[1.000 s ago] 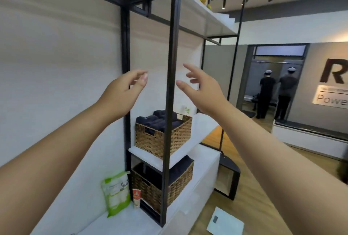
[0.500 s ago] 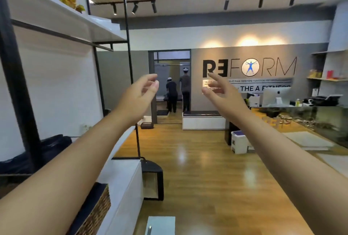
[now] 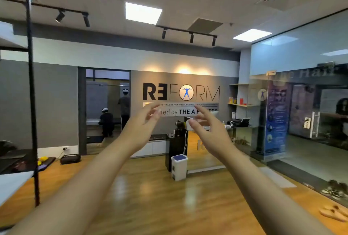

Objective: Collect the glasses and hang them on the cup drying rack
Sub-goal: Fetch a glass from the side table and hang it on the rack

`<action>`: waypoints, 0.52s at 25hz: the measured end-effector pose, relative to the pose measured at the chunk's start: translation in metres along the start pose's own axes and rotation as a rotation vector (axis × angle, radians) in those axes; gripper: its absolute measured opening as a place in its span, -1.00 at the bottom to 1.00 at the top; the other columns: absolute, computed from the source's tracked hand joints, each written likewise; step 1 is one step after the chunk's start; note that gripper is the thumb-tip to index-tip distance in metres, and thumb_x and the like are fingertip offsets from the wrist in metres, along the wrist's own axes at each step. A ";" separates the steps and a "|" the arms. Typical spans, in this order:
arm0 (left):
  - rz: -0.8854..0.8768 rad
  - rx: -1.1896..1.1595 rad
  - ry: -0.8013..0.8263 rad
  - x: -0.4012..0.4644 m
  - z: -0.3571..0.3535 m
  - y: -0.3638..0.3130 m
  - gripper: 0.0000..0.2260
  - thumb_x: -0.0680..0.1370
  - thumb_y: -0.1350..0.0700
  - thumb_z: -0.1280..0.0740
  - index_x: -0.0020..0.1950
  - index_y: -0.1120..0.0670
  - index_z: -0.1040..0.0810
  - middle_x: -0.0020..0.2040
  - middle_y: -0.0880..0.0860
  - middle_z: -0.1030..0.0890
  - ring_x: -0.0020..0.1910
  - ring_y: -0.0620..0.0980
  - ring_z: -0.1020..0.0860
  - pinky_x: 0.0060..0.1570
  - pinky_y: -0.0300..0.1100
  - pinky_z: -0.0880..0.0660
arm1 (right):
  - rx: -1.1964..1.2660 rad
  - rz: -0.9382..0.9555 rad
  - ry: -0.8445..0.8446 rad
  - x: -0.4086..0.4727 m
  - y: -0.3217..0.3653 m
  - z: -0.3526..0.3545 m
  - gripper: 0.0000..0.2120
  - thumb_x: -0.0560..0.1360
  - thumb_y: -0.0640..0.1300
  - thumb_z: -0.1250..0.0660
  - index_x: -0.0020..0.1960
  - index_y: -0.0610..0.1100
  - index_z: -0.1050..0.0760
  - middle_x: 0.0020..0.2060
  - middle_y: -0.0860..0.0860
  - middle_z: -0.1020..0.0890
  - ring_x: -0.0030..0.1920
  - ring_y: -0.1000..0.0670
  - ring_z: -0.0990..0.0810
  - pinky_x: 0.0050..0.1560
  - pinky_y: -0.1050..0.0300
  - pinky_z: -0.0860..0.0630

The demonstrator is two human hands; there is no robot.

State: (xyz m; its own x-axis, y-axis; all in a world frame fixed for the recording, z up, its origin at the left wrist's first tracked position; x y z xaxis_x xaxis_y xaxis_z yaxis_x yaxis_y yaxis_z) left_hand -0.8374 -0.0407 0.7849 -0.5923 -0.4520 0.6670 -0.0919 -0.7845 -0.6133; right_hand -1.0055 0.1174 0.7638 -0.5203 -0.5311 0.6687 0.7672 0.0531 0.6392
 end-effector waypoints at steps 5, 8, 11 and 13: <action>-0.067 -0.119 0.097 0.109 -0.067 0.048 -0.59 0.71 -0.14 -0.13 0.56 -0.14 -0.34 0.48 -0.07 -0.45 0.38 -0.13 -0.38 0.22 -0.17 -0.34 | -0.067 -0.050 -0.089 0.078 -0.043 0.011 -0.44 0.63 0.19 -0.34 0.60 0.19 -0.32 0.26 0.14 -0.56 0.26 0.08 -0.58 0.14 0.12 -0.61; -0.122 -0.162 0.162 0.179 -0.100 0.080 -0.60 0.71 -0.16 -0.13 0.55 -0.15 -0.36 0.50 -0.03 -0.46 0.31 -0.15 -0.37 0.22 -0.13 -0.33 | -0.111 -0.068 -0.192 0.130 -0.063 0.016 -0.43 0.64 0.18 -0.32 0.61 0.16 -0.30 0.27 0.11 -0.57 0.29 0.03 -0.58 0.13 0.16 -0.57; -0.187 -0.194 0.218 0.244 -0.125 0.099 -0.60 0.72 -0.14 -0.12 0.55 -0.12 -0.36 0.49 -0.01 -0.47 0.29 -0.16 -0.37 0.26 -0.10 -0.35 | -0.184 -0.103 -0.298 0.177 -0.084 0.026 -0.43 0.66 0.19 -0.30 0.63 0.13 -0.31 0.34 0.07 -0.60 0.31 0.02 -0.57 0.10 0.19 -0.54; -0.242 -0.216 0.244 0.284 -0.144 0.104 -0.60 0.72 -0.13 -0.11 0.55 -0.09 -0.37 0.48 -0.01 -0.47 0.28 -0.15 -0.37 0.22 -0.15 -0.34 | -0.209 -0.120 -0.367 0.204 -0.101 0.034 -0.44 0.65 0.22 -0.30 0.61 0.17 -0.32 0.34 0.06 -0.62 0.33 0.00 -0.59 0.27 -0.03 -0.58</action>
State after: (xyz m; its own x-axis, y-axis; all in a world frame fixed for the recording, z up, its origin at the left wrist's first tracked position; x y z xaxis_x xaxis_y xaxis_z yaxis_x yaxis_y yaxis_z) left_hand -1.1303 -0.1900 0.8496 -0.7028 -0.1307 0.6993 -0.4028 -0.7371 -0.5426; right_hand -1.2018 0.0321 0.8483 -0.6800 -0.1855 0.7093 0.7331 -0.1833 0.6549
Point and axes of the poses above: each hand's wrist, its own x-axis towards the middle knuckle, its own z-axis out of the back of the hand, y = z × x, the point moved 5 cm from there along x, towards the middle knuckle
